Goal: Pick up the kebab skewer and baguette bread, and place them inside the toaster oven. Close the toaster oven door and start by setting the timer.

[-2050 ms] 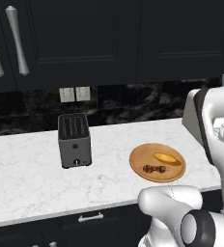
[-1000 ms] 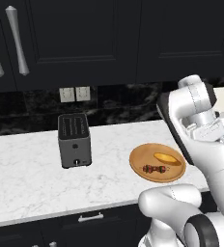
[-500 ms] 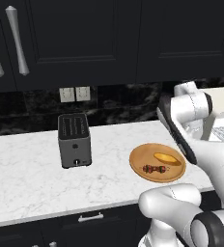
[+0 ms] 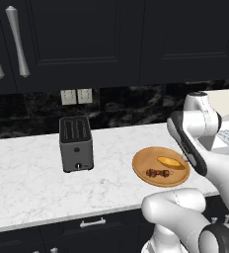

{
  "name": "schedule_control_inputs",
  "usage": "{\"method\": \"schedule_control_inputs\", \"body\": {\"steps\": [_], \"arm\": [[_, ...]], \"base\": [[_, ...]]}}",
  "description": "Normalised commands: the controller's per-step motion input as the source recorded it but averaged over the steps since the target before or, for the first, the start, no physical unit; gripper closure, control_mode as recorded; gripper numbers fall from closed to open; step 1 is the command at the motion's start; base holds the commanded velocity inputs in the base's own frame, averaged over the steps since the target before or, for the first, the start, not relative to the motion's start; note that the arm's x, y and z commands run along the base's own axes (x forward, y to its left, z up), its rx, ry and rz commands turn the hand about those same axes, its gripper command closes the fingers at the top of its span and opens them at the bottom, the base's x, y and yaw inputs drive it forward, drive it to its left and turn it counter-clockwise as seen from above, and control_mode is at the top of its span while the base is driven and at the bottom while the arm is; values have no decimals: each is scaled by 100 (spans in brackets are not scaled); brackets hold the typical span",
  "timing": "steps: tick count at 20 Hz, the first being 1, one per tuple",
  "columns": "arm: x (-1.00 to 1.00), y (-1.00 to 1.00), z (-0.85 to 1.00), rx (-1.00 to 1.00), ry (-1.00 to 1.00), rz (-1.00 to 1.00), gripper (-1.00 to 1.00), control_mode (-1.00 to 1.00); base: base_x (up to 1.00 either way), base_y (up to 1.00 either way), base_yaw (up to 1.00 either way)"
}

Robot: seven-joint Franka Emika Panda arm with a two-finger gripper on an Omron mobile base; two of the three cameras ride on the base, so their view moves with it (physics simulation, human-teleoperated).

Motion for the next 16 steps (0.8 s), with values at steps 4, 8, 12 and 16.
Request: {"method": "schedule_control_inputs", "body": {"steps": [4, 8, 12, 16], "arm": [[75, 0, -33, 0, -11, 0, -100, -100], [65, 0, -48, 0, -11, 0, -100, -100], [34, 0, -60, 0, -10, 0, -100, -100], [32, 4, -61, 0, -7, 0, -100, -100]], "base": [[0, 0, 0], [0, 0, 0], [0, 0, 0], [0, 0, 0]]}}
